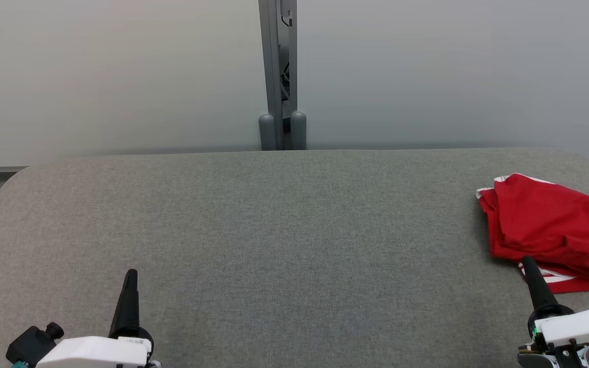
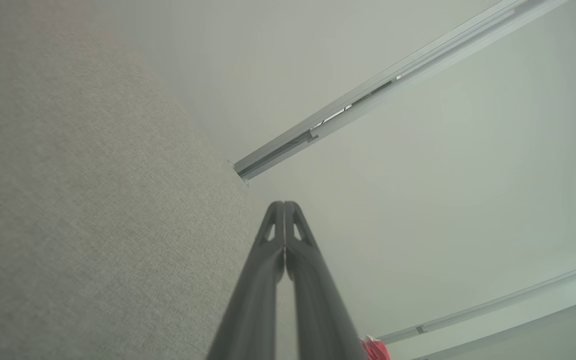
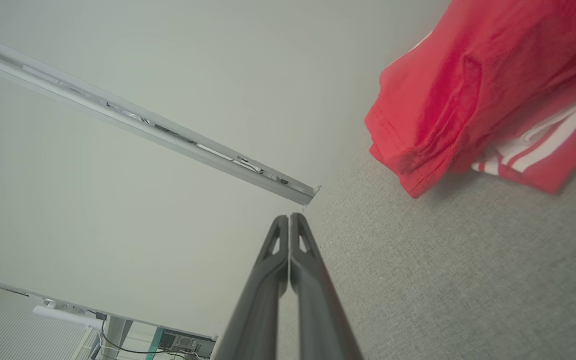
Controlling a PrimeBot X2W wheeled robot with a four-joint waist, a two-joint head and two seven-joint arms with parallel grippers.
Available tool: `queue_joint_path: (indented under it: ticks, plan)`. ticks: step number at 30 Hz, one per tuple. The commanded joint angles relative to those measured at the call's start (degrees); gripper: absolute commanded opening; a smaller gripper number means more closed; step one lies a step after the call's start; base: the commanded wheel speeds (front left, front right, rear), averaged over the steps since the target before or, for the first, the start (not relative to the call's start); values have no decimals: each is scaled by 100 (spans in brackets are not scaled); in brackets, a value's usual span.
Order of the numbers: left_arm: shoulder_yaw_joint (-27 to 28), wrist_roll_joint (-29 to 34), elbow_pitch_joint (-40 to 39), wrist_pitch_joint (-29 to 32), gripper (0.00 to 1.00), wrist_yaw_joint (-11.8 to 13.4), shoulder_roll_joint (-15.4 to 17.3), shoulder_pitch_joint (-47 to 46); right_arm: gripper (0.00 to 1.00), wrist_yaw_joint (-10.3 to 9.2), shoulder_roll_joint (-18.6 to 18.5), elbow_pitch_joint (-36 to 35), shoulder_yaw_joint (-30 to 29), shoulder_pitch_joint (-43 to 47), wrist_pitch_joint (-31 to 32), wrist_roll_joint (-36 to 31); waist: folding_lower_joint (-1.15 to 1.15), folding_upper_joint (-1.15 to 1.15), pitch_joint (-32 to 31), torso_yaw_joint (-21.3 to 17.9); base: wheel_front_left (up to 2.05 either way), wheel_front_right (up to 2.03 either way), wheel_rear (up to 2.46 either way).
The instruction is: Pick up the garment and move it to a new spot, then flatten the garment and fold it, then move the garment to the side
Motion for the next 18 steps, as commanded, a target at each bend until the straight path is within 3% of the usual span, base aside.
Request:
queue_joint_path:
  ticks: [1, 18]
  plan:
    - [45, -184, -64, 26, 0, -52, 27, -167, 0, 1, -54, -15, -50, -163, 70, 184, 0, 0, 10, -2, 0, 0, 0]
    - [149, -1051, -63, 184, 0, -136, 30, -330, 0, 1, -62, 79, -194, -378, 371, 992, 0, 0, 100, -23, 0, 0, 0]
